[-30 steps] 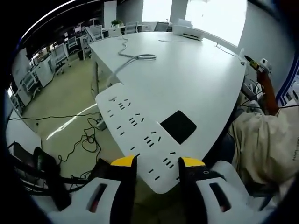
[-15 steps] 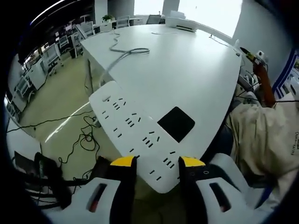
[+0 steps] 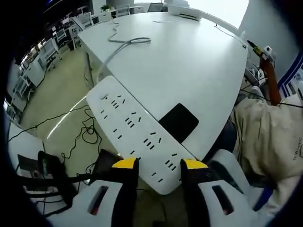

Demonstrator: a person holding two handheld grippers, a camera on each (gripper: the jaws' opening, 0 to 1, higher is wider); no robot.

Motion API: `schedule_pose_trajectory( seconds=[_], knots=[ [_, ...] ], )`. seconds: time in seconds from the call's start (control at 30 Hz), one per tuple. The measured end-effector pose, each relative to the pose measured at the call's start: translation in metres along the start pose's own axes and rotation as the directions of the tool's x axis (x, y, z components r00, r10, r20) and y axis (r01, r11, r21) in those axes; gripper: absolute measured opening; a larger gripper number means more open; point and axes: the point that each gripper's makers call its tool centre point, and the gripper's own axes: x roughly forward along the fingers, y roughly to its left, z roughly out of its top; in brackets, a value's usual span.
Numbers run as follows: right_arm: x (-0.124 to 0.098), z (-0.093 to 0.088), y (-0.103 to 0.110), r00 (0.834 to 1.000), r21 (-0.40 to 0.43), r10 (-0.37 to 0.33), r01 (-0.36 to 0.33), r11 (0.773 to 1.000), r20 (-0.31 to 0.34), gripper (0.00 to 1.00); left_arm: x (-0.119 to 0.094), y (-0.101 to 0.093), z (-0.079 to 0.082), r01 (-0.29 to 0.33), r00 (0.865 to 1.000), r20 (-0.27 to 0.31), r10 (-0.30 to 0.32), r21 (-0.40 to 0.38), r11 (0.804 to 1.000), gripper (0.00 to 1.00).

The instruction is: Pick up the power strip scattered on the table, fix it on the side mounting bracket of the table, and press the switch

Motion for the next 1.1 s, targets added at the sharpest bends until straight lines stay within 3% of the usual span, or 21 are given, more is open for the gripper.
schedule_pose_trajectory(
  seconds=[0.4,0.77,1.1],
  knots=[
    [0.012,0.0,-0.004,1.0,0.005,0.007,-0.007,1.0,-0.006,0.44,0.001,0.001,0.0,-0.008,0.997,-0.07,0.008,0.0,1.0,0.4],
    [0.035,0.003,-0.002,0.999,0.013,0.045,-0.044,0.999,-0.02,0.44,0.0,0.0,-0.001,-0.009,0.999,-0.044,0.008,-0.005,1.0,0.4],
    [0.052,0.009,-0.001,0.997,-0.002,0.071,-0.071,0.997,-0.039,0.44,0.0,0.002,-0.002,-0.01,0.997,-0.073,0.01,0.001,1.0,0.4]
  ],
)
